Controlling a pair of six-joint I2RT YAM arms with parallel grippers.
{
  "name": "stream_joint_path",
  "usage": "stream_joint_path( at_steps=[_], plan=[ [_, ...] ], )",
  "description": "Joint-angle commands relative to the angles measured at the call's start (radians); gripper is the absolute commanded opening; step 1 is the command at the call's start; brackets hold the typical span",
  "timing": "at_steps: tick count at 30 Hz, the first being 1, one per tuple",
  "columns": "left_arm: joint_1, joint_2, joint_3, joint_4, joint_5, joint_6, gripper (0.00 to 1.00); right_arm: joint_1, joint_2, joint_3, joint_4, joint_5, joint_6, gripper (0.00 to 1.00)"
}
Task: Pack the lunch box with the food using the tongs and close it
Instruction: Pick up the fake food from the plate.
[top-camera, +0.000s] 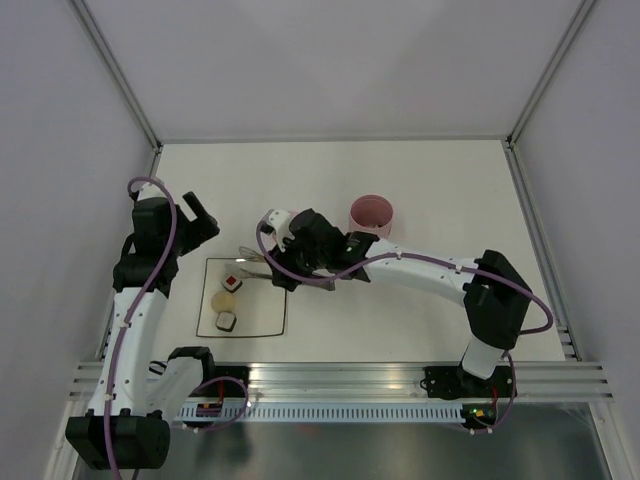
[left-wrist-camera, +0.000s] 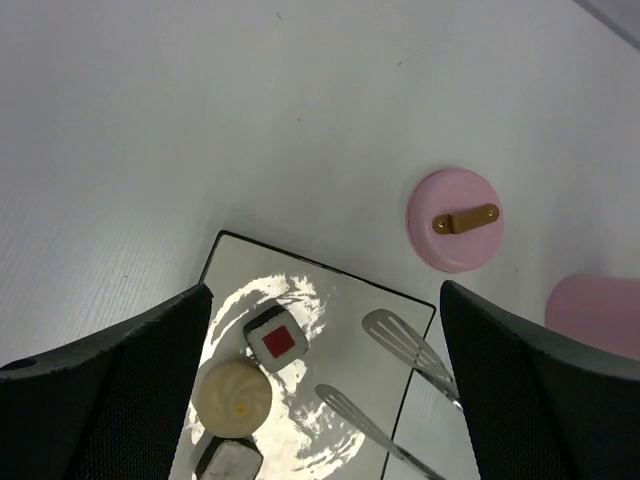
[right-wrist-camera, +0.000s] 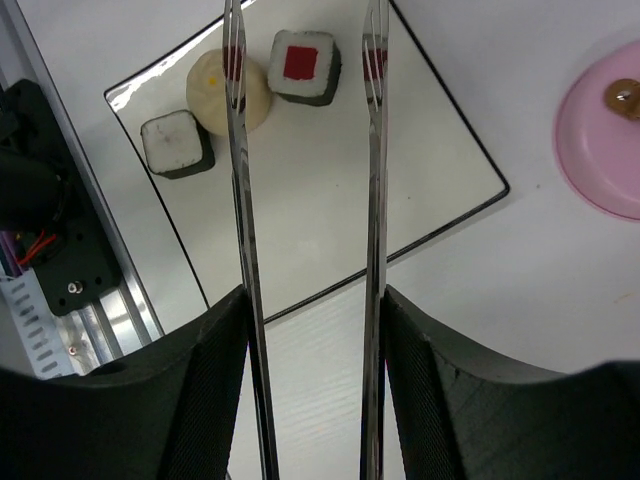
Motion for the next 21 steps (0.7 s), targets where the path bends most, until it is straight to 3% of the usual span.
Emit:
stream_joint_path(
  at_steps=[1, 12, 21],
  plan=[
    [0.002, -0.005, 0.026, -0.025, -0.126, 0.051, 1.00, 0.066, 0.045, 0.000, 0.046, 0.099, -0.066, 0.60],
    [0.002, -0.034, -0.006, -0.022, -0.167, 0.072, 1.00, 0.127, 0.157, 0.063, 0.057, 0.264, 0.035, 0.61],
    [0.002, -0.060, -0.020, -0.022, -0.152, 0.071, 1.00, 0.130, 0.172, 0.100, 0.050, 0.219, 0.106, 0.61]
  ],
)
